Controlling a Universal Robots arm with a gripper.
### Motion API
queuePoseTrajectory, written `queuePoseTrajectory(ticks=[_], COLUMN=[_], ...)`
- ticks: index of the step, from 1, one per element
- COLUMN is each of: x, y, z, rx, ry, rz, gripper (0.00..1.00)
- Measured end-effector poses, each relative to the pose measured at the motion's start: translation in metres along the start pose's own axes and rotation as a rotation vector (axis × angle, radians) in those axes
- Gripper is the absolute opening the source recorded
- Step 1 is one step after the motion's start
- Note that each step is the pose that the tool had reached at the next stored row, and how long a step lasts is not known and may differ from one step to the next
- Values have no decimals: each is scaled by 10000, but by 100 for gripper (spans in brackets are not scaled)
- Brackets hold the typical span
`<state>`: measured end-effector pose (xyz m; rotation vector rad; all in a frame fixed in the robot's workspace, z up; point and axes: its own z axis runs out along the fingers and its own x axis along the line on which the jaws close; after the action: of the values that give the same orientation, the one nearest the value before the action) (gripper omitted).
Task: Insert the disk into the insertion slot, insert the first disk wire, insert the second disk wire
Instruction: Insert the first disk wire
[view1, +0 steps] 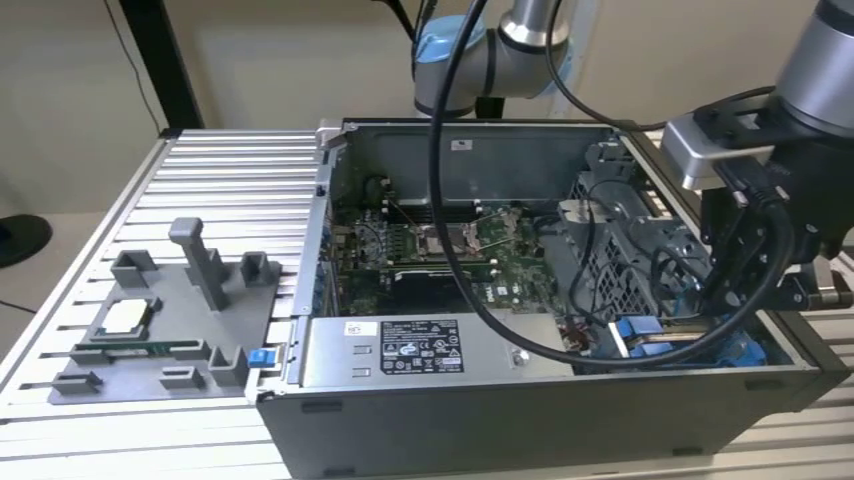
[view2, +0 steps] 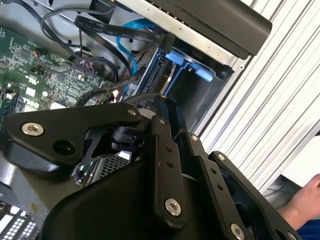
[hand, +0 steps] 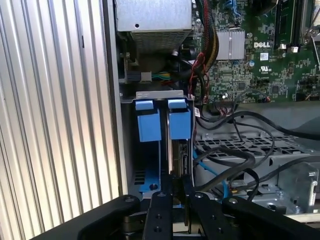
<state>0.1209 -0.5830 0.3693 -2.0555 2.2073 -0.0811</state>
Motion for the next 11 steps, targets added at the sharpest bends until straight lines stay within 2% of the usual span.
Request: queuePoseTrajectory(ticks=[6,11], x=[-63,-69], y=[2,1], z=[15,20], rx=[-8,-10], ry=[-126,-142], rz=[17,19], gripper=[0,0])
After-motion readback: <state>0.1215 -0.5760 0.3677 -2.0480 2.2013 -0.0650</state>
